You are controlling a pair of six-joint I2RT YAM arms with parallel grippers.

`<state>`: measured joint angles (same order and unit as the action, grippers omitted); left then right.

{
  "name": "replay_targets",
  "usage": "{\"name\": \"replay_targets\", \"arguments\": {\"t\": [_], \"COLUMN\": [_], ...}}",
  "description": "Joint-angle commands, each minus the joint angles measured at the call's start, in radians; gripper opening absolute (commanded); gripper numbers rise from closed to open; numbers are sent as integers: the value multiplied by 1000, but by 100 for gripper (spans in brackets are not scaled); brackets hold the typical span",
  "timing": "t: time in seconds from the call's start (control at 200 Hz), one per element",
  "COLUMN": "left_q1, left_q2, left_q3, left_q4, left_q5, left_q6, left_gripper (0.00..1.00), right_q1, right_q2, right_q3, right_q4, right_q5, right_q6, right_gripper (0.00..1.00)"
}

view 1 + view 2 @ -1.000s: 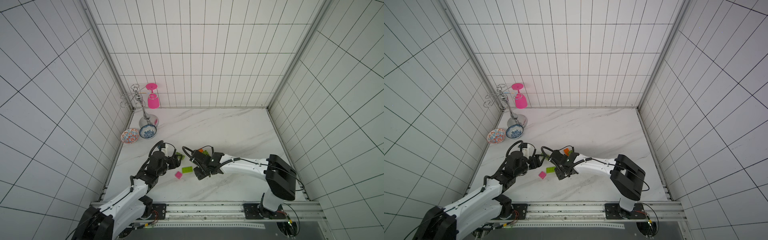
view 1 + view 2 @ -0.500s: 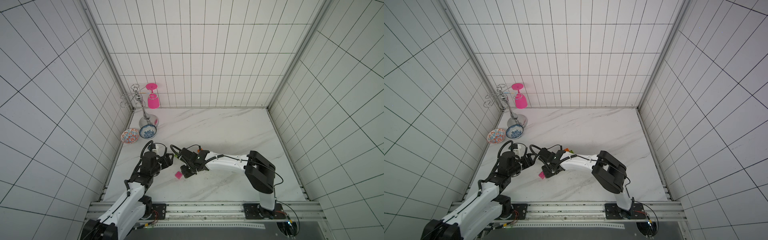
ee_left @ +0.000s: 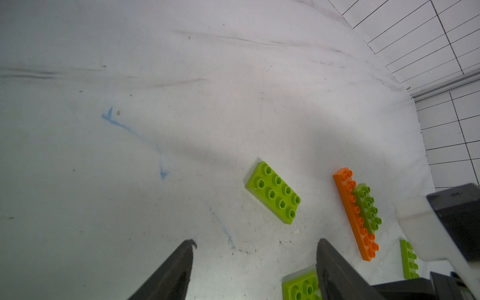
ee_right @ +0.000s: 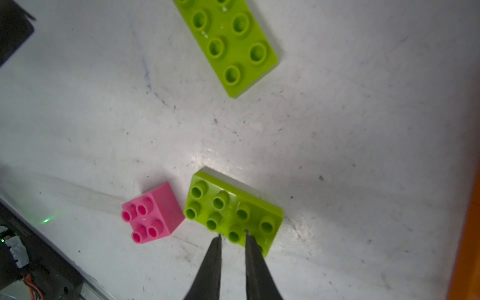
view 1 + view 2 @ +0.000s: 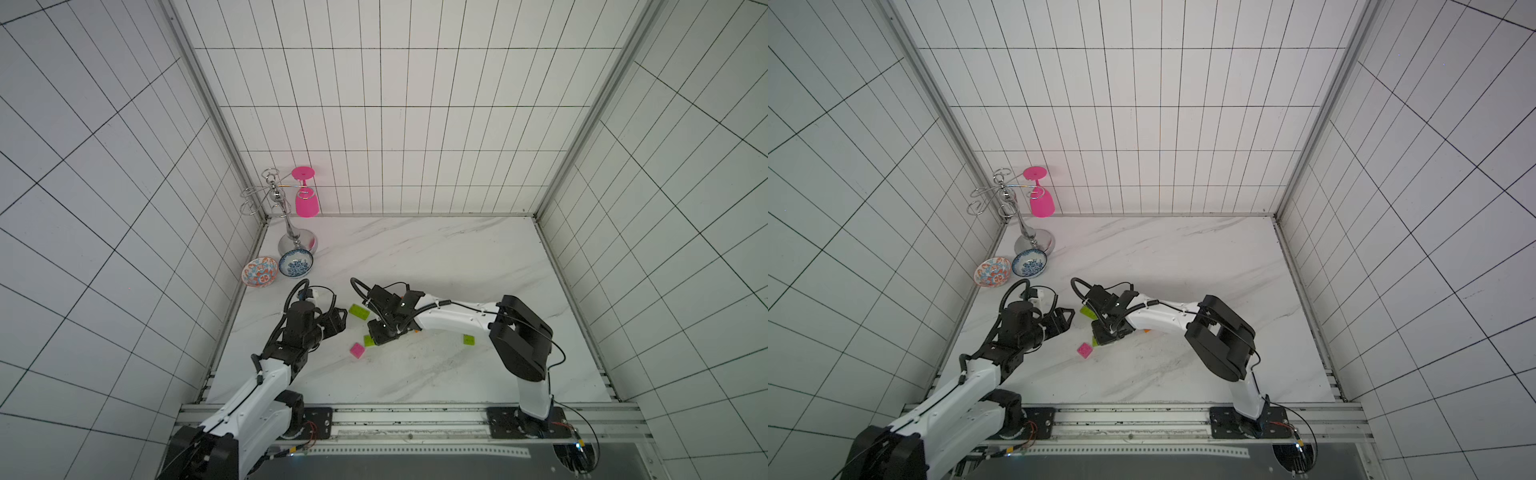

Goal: Assemble a small pinwheel with lego
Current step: Move the lego brick at the center of the board.

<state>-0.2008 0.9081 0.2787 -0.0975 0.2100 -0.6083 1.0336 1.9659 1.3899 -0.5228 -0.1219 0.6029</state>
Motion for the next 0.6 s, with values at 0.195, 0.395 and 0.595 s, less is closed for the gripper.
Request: {"name": "replay_targets", "arguments": {"t": [0.195, 0.395, 0.595], "left_q1": [5, 6, 5], "left_q2": [20, 33, 62], "left_q3": [32, 42, 58], "left_q4": [12, 10, 10], "left_q5": [-1, 21, 54], "left_q6": [14, 19, 30], "left_gripper": [76, 76, 76], "right_q1": [-13, -14, -17], "right_q2": [25, 60, 88], "right_q3": [-10, 10, 52], "right_q4": [-8, -48, -203], "right_q5": [-73, -34, 151], "right_q6": [-40, -53, -104], "right_gripper": [20, 20, 23]}}
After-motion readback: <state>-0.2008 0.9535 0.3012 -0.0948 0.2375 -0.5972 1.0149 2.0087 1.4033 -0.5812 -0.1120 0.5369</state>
